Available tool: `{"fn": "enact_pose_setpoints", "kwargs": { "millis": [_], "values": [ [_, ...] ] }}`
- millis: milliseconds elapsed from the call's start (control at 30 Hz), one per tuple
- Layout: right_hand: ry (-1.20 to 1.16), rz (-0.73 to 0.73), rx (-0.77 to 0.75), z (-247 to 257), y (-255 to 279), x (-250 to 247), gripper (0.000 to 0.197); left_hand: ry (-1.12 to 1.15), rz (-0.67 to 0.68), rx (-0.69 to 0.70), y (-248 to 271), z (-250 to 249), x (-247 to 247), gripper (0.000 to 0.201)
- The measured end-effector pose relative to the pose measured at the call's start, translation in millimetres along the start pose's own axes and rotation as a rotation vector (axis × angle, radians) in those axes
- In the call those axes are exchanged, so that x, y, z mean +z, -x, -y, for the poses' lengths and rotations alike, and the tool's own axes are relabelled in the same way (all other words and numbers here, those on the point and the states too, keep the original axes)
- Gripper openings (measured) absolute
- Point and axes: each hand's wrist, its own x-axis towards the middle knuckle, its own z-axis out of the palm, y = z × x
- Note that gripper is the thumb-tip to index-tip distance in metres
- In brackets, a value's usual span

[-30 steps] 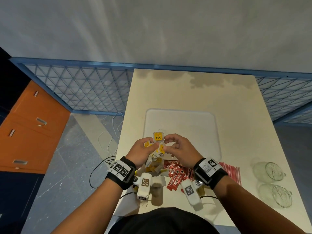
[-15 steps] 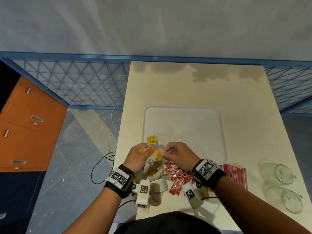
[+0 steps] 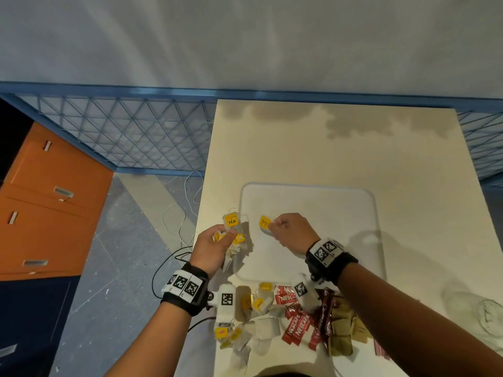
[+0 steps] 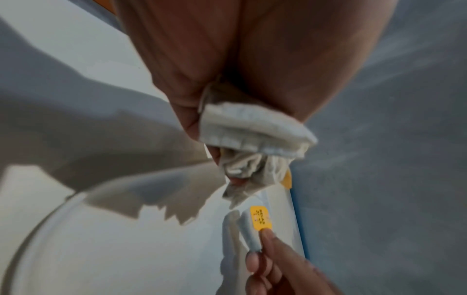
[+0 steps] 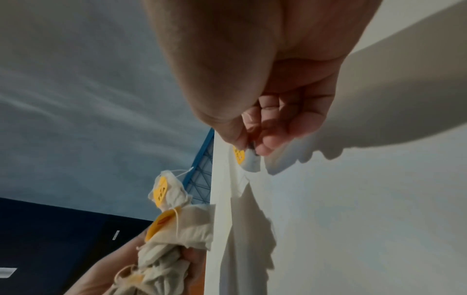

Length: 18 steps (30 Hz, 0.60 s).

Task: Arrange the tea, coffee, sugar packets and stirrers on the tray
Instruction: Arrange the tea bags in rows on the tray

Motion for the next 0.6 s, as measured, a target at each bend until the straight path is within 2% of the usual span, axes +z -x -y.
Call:
{"fn": "enact_pose_setpoints", "kwargs": {
  "millis": [133, 333, 500, 600],
  "values": [
    [0.024, 0.005, -0.027, 22.9, -35.0, -4.2, 0.035, 0.002, -0.012, 0.001, -10.5, -5.9, 0.9, 0.012],
    [0.050, 0.102, -0.038, 54.3, -80.1, -6.2, 0.036, -0.011, -0.027, -0.030, -24.5, -6.6, -0.3, 0.016],
    [0.219, 0.014, -0.081, 62.4, -103.0, -11.6, 0.038, -0.005, -0.039, -0.039, -32.6, -5.4, -1.3, 0.014],
    [0.236, -0.035, -0.078, 62.6, -104.1, -14.3, 0.039, -0.009, -0.029, -0.039, -35.3, -3.8, -0.5, 0.013]
  ]
}}
